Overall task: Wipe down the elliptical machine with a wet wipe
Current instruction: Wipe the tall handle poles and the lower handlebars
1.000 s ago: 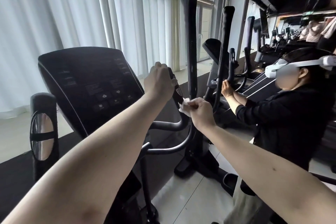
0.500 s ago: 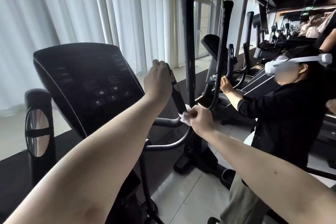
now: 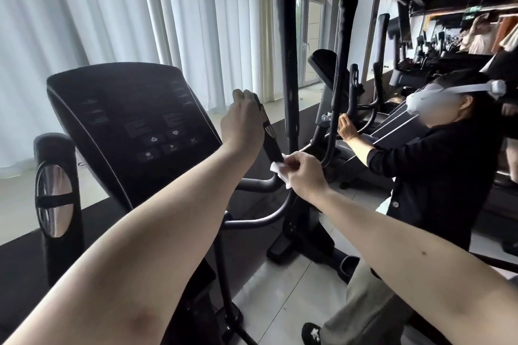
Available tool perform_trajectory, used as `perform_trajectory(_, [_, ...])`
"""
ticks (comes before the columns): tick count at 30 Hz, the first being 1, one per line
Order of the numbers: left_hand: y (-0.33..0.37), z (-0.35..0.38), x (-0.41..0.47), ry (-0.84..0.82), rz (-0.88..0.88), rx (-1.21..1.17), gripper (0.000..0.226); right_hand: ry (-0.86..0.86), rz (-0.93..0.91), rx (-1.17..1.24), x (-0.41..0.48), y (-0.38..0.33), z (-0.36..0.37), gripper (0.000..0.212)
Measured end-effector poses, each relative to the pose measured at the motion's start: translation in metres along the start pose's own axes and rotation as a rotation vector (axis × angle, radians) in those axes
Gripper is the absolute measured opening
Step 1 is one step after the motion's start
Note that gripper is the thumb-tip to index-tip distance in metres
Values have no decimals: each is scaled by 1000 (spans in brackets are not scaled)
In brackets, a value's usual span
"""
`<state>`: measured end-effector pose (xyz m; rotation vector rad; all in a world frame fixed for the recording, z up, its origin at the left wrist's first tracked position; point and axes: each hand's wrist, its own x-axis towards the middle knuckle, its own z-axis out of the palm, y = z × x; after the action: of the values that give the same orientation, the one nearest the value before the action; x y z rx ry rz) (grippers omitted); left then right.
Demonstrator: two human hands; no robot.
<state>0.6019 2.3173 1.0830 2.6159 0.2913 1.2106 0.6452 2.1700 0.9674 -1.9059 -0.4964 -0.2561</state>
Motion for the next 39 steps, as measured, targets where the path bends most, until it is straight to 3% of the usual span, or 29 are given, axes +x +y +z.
perform_trajectory(6, [0, 0, -1, 5, -6, 16, 25, 72, -179, 26, 25, -44, -9, 15])
perform_trajectory(11, [1, -2, -3, 0, -2, 17, 27, 93, -127, -43, 7, -9, 15, 18])
perform_trajectory(14, [1, -3, -5, -8, 1, 5, 26, 19, -23, -148, -10, 22, 14, 17])
perform_trajectory(17, [1, -2, -5, -4, -1, -27, 26, 0, 25, -42, -1, 20, 8, 8])
perform_trajectory(23, [1, 0, -5, 10, -5, -29, 26, 127, -146, 106, 21, -33, 3, 9])
perform_trajectory(29, [1, 1, -7, 17, 3, -17, 32, 192, -41, -30, -5, 17, 30, 18])
perform_trajectory(32, [3, 0, -6, 4, -18, -33, 33, -10, 167, -153, -29, 32, 35, 18])
perform_trajectory(37, [-1, -2, -37, -105, -66, -57, 81, 31, 248, -62, -61, 30, 22, 16])
perform_trajectory(39, [2, 3, -75, -143, -60, -65, 75, 48, 226, 26, -69, 21, 10, 12])
